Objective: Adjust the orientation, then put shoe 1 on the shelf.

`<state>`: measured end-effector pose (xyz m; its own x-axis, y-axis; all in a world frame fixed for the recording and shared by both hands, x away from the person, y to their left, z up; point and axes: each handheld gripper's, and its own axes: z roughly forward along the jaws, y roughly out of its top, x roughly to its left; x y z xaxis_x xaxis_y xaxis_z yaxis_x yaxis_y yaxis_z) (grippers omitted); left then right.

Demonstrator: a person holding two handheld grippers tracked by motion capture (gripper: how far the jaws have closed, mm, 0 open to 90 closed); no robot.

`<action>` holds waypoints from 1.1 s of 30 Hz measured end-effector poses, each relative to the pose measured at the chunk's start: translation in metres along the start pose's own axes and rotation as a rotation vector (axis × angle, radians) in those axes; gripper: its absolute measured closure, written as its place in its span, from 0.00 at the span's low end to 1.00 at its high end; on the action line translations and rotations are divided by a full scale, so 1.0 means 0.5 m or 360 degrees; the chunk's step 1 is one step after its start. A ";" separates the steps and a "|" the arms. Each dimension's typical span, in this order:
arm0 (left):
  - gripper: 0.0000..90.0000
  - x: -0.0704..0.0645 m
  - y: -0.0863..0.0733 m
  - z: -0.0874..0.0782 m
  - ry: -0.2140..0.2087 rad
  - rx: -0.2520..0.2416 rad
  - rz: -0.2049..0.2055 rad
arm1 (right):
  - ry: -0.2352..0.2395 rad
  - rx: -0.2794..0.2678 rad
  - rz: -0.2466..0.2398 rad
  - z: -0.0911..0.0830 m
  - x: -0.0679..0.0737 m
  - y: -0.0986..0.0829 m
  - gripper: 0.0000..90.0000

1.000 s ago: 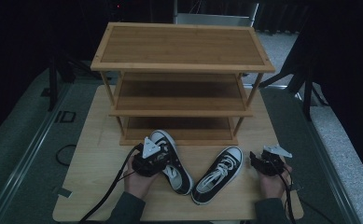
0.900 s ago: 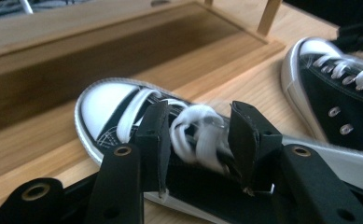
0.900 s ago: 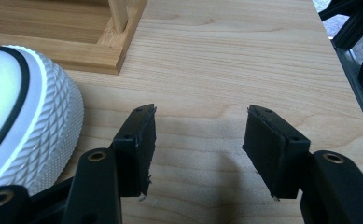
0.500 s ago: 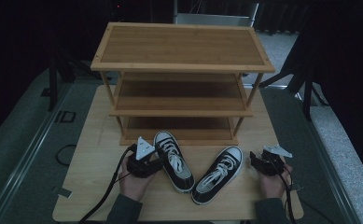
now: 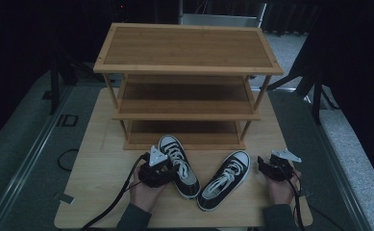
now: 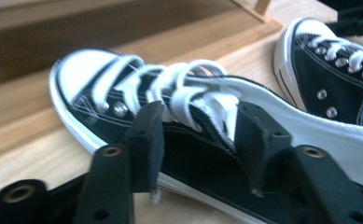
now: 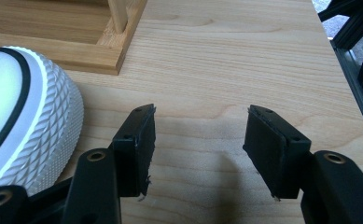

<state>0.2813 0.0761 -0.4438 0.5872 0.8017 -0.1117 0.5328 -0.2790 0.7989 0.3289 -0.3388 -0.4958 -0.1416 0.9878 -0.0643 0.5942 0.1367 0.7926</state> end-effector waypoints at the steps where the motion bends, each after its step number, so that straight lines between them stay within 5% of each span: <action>1: 0.68 0.000 0.000 0.000 0.0000 0.0000 0.0000 | 0.0000 -0.0001 0.0001 0.000 0.000 0.000 0.47; 6: 0.89 0.001 0.000 -0.007 0.0013 0.0044 0.0031 | -0.0001 -0.0004 0.0002 -0.001 -0.001 0.000 0.47; 9: 0.93 0.000 -0.001 -0.010 0.0013 0.0058 0.0050 | -0.0001 -0.0004 0.0002 0.000 -0.001 0.000 0.47; 10: 0.94 -0.001 -0.002 -0.009 0.0029 0.0080 0.0070 | -0.0001 -0.0003 0.0001 0.000 -0.001 0.000 0.47; 12: 0.96 -0.001 -0.008 -0.011 0.0166 0.0108 0.0135 | -0.0002 -0.0004 0.0004 0.000 -0.001 0.000 0.47; 19: 0.97 0.075 -0.030 -0.053 0.0115 0.0038 -0.0063 | -0.0003 0.0000 0.0006 0.001 -0.002 0.000 0.47; 24: 0.91 0.111 -0.048 -0.072 0.0075 0.0001 -0.0143 | -0.0002 0.0000 0.0009 0.000 -0.004 -0.001 0.47; 33: 0.87 0.115 -0.056 -0.062 0.0043 0.0043 -0.0110 | -0.0005 0.0004 0.0010 0.000 -0.003 -0.002 0.47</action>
<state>0.2813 0.1464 -0.4545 0.5320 0.8334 -0.1496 0.5880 -0.2364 0.7736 0.3285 -0.3403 -0.4966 -0.1356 0.9889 -0.0610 0.5968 0.1307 0.7917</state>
